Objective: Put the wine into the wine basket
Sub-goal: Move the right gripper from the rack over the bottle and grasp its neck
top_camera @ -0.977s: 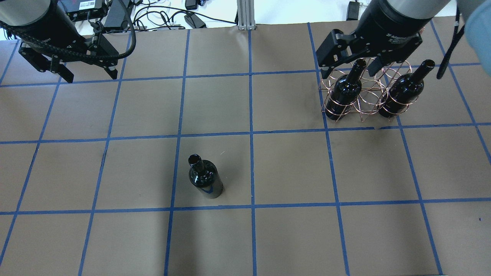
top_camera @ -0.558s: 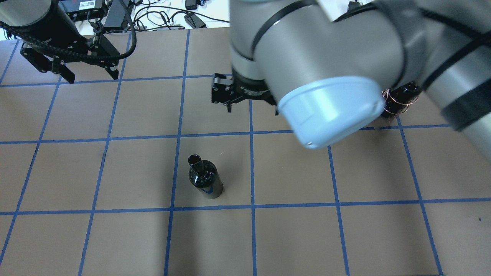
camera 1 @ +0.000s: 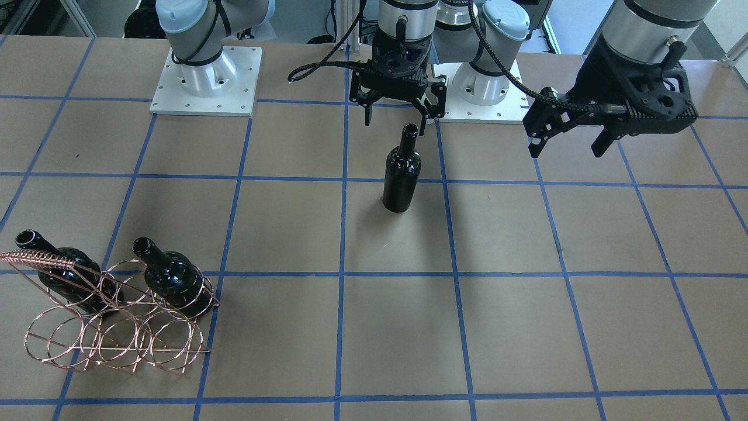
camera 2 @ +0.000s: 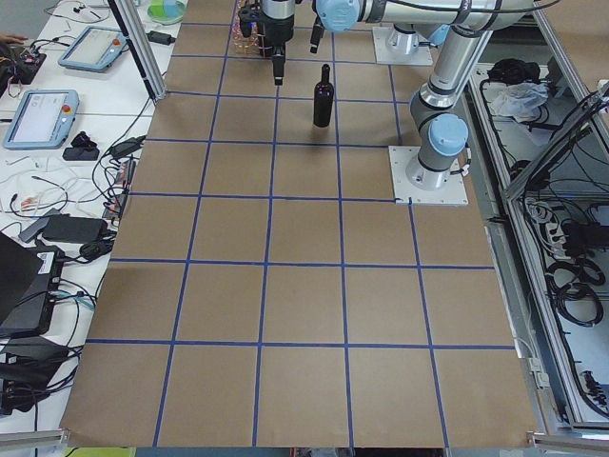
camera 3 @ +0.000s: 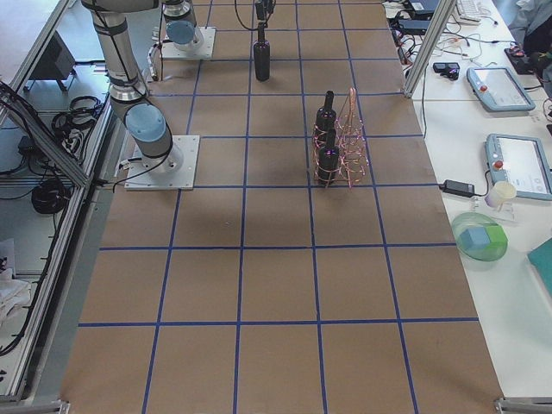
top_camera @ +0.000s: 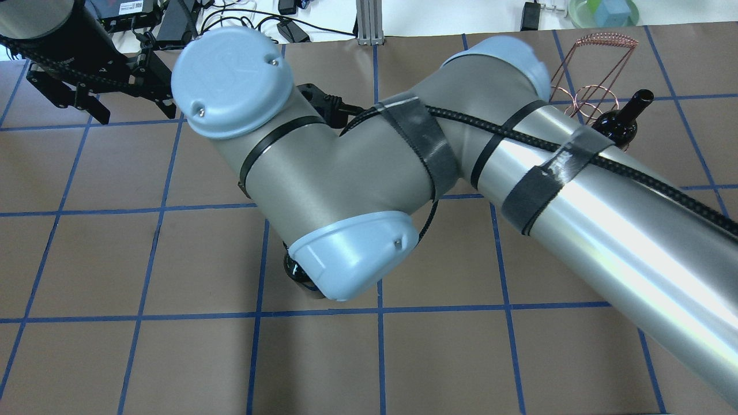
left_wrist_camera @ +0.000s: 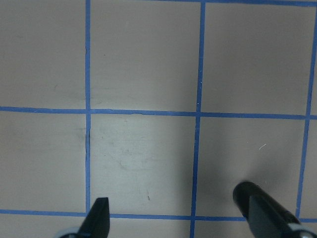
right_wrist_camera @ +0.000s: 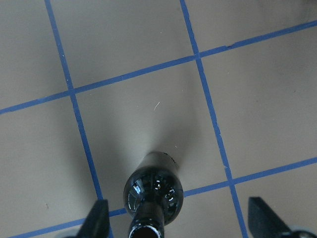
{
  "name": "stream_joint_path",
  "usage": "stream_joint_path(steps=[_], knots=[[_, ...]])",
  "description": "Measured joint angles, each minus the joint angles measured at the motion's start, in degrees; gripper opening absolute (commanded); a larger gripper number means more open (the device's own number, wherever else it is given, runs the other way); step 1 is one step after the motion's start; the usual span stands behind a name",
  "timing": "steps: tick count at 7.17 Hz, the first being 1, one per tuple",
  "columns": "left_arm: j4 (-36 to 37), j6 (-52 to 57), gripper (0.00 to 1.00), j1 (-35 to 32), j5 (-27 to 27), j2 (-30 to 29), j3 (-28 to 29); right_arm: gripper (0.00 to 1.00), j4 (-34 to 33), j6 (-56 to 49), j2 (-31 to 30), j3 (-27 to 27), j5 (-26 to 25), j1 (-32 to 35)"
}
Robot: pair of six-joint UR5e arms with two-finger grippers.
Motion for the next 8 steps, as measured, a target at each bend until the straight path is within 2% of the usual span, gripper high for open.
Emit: stream_joint_path(steps=[2, 3, 7, 8], knots=[[-1.2, 0.1, 1.0, 0.2, 0.3, 0.4, -0.6, 1.0, -0.9, 0.5, 2.1, -0.2, 0.1, 1.0], [-1.3, 0.1, 1.0, 0.7, 0.1, 0.5, -1.5, 0.95, -1.8, -1.0, 2.8, -0.3, 0.1, 1.1], [-1.6, -0.4, 1.0, 2.1, 0.6, 1.2, -2.2, 0.59, -2.2, -5.4, 4.1, 0.2, 0.3, 1.2], [-1.7, -0.4, 1.0, 2.1, 1.0, 1.2, -2.3, 0.47, -2.3, -5.4, 4.3, 0.3, 1.0, 1.2]])
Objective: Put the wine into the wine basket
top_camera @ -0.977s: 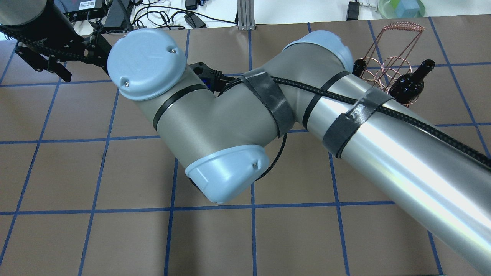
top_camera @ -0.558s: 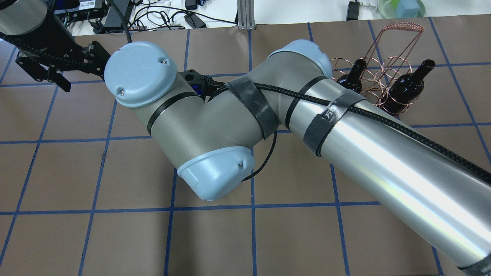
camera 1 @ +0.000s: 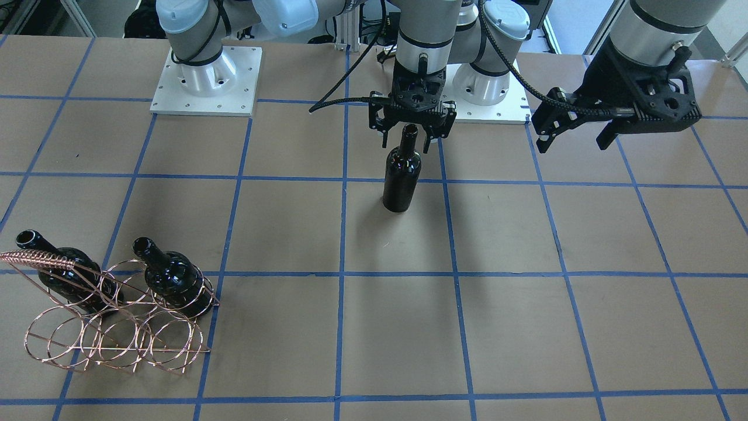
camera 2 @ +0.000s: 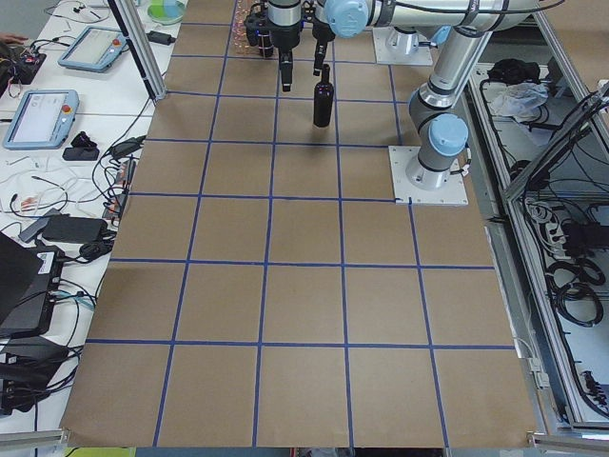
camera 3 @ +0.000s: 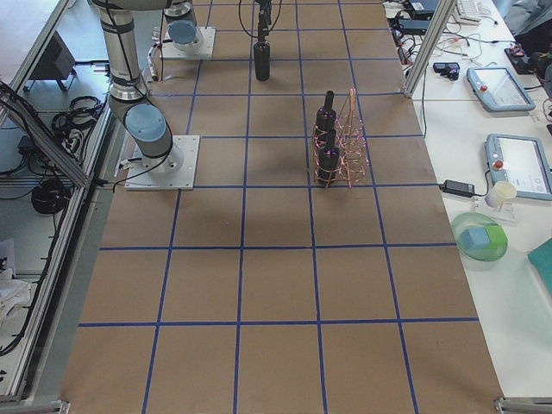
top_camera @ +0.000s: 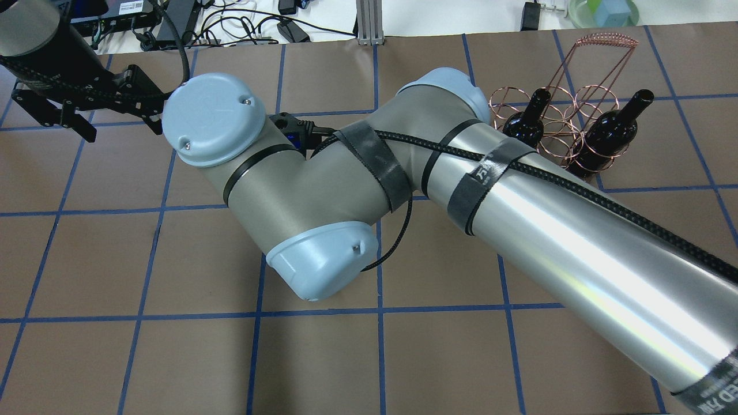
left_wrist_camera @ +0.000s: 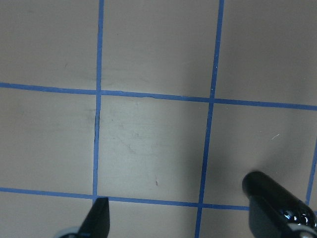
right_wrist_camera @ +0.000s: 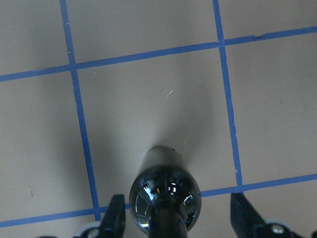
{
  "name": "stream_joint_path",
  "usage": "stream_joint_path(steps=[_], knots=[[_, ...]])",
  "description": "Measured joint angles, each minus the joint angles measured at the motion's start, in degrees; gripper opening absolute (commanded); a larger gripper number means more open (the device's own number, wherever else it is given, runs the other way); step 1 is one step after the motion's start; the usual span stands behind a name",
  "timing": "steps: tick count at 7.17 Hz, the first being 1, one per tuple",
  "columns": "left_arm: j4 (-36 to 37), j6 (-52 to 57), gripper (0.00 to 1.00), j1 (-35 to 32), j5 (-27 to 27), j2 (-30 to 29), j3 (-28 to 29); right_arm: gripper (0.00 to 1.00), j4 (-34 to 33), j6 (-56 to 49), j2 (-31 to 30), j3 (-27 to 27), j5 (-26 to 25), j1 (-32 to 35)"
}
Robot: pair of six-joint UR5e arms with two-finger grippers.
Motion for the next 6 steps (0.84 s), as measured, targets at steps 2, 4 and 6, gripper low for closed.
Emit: stream_joint_path(steps=[2, 4, 6], knots=[[0.1, 0.3, 1.0, 0.0, 0.1, 0.3, 0.0, 0.26, -0.2, 0.3, 0.3, 0.1, 1.3, 0.0], [-0.1, 0.4, 1.0, -0.1, 0.2, 1.0, 0.0, 0.18, -0.2, 0.5, 0.4, 0.1, 2.1, 0.0], [-0.2, 0.4, 1.0, -0.1, 0.2, 1.2, -0.1, 0.15, -0.1, 0.6, 0.4, 0.1, 2.4, 0.0]])
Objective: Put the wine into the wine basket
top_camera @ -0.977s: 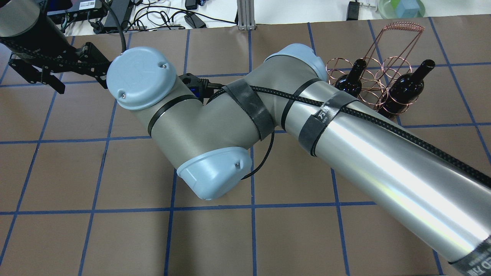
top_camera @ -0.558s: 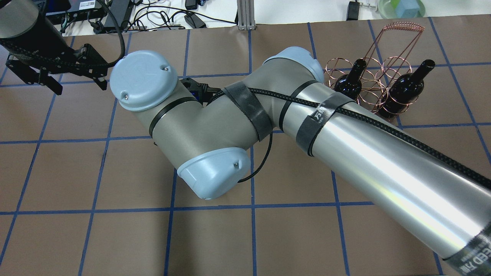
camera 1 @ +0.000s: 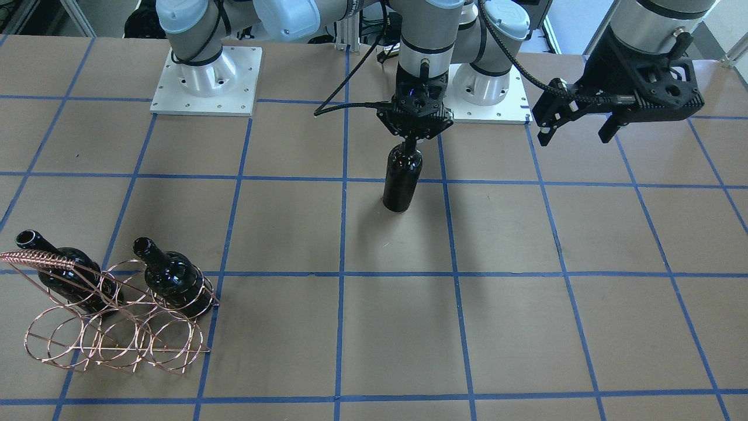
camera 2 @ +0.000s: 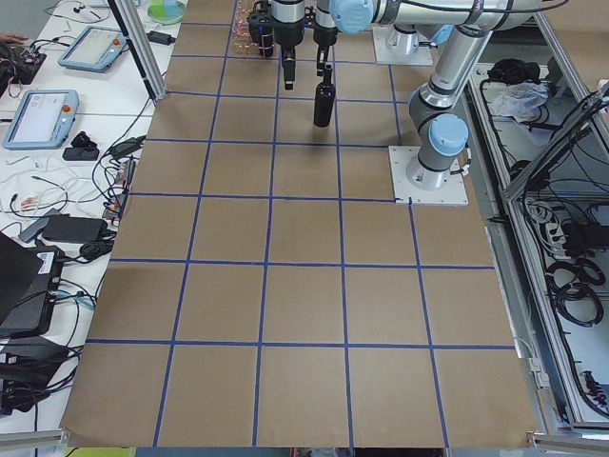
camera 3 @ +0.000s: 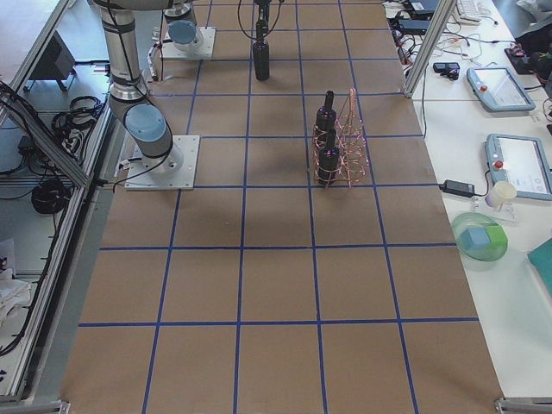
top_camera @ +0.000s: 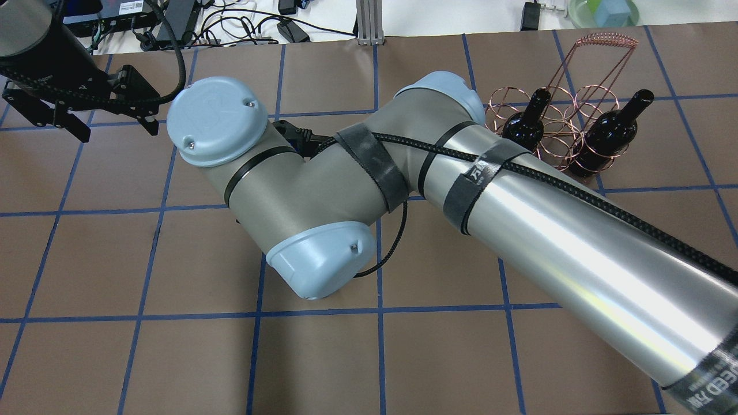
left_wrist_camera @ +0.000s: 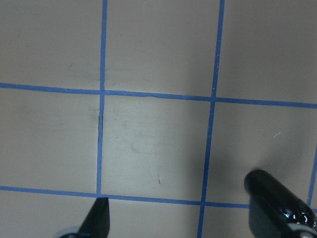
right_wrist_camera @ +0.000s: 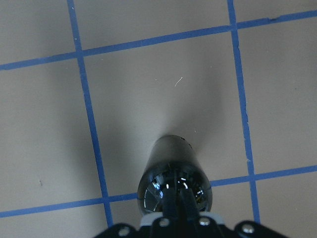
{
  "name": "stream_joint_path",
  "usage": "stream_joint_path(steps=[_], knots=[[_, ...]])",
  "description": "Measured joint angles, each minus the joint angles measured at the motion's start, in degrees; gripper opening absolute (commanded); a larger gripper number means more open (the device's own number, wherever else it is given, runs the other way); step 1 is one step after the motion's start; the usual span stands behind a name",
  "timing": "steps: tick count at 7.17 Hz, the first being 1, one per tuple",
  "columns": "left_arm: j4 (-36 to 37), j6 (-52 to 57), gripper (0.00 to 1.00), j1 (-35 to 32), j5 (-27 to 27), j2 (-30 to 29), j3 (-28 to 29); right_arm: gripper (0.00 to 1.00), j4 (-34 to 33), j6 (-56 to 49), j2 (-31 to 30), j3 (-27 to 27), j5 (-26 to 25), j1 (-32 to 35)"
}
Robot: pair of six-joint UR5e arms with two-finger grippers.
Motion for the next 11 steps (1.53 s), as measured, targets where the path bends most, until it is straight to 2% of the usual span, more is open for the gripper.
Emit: stream_joint_path(steps=[6, 7, 8, 10, 11], knots=[[0.2, -0.6, 1.0, -0.8, -0.7, 0.0, 0.0, 0.14, 0.4, 0.3, -0.4, -0.6, 1.2, -0.1], [0.2, -0.7, 1.0, -0.9, -0.7, 0.0, -0.1, 0.24, 0.4, 0.4, -0.4, -0.6, 1.3, -0.2], [0.2, -0.6, 1.0, -0.9, -0.4, 0.0, -0.1, 0.54, 0.4, 0.4, -0.4, -0.6, 1.3, -0.2], [0.3, -0.2, 1.0, -0.9, -0.1, 0.0, 0.0, 0.69, 0.4, 0.3, -0.2, -0.5, 1.3, -0.2], [0.3, -0.1, 1.0, -0.9, 0.0, 0.0, 0.1, 0.7, 0.4, 0.0, -0.2, -0.5, 1.2, -0.2]])
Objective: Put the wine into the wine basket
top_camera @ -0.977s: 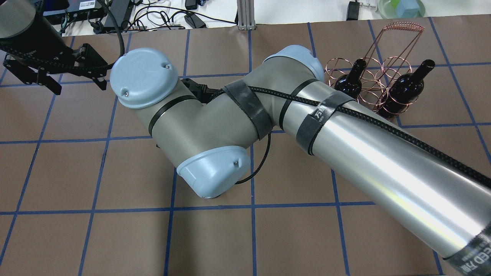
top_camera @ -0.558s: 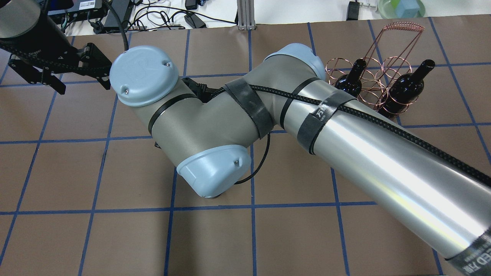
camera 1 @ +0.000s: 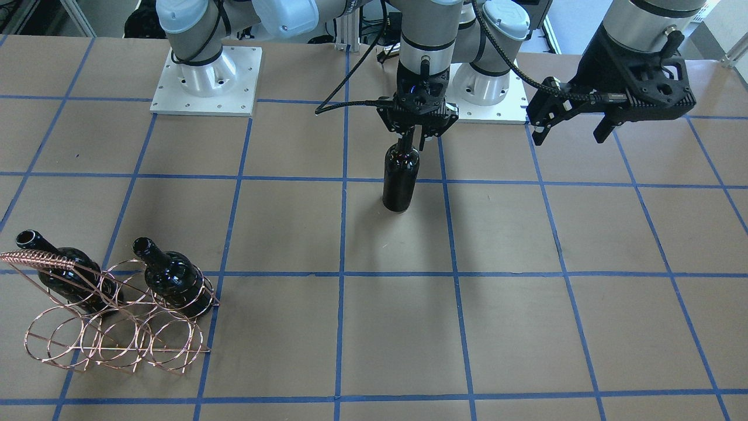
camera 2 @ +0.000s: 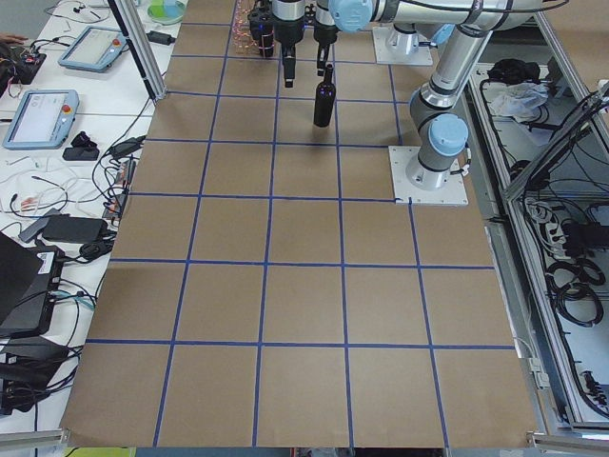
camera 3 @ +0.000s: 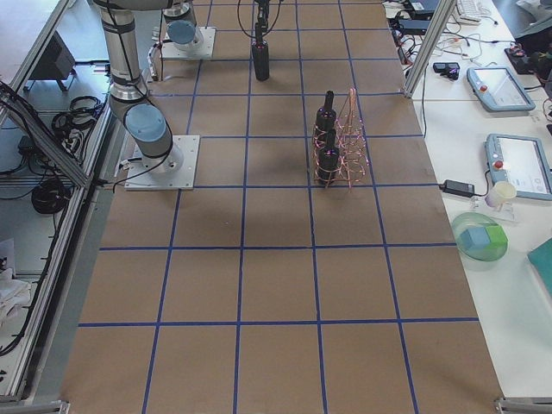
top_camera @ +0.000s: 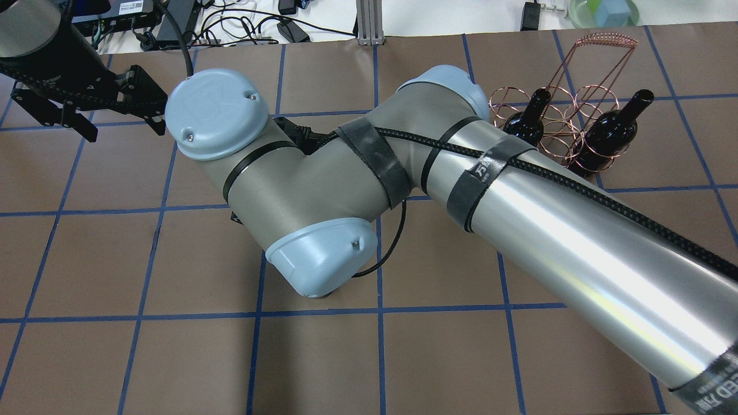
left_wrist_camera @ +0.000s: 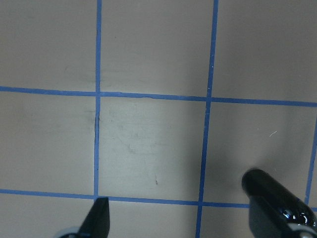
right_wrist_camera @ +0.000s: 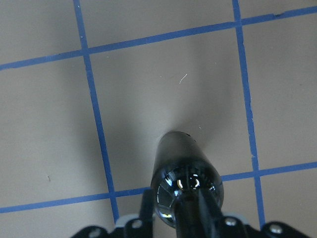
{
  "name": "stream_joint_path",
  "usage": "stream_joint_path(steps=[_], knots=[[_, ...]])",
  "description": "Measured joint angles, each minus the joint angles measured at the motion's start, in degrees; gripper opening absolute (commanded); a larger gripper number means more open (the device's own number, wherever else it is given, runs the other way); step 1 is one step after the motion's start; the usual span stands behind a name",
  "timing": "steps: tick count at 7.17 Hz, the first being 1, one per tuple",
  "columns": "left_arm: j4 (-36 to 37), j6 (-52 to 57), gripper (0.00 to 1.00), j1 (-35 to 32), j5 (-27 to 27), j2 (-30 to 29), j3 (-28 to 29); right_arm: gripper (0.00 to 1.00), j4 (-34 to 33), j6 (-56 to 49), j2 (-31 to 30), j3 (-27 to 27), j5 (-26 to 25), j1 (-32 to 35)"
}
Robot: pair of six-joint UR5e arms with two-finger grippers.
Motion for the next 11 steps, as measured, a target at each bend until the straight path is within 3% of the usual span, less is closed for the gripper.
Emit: stream_joint_path(steps=[2, 4, 5, 8, 9, 11], knots=[[0.2, 0.1, 1.0, 0.0, 0.1, 0.0, 0.0, 0.7, 0.2, -0.7, 0.0, 0.0, -0.4, 0.0], [0.5, -0.2, 1.0, 0.0, 0.0, -0.1, 0.0, 0.62, 2.4, -0.9, 0.1, 0.0, -0.3, 0.0], [0.9, -0.1, 1.0, 0.0, 0.0, -0.3, 0.0, 0.5, 3.9, -1.2, 0.2, 0.0, 0.5, 0.0], [2.7, 0.0, 1.0, -1.4, 0.0, -1.5, 0.0, 0.44, 4.4, -1.6, 0.3, -0.1, 2.0, -0.1], [2.8, 0.0, 1.0, -1.9, 0.1, -1.5, 0.0, 0.29, 4.3, -1.6, 0.3, -0.1, 2.1, -0.1], [2.7, 0.0, 1.0, -2.2, 1.0, -1.3, 0.0, 0.24, 4.2, -1.6, 0.2, -0.1, 2.1, -0.1]])
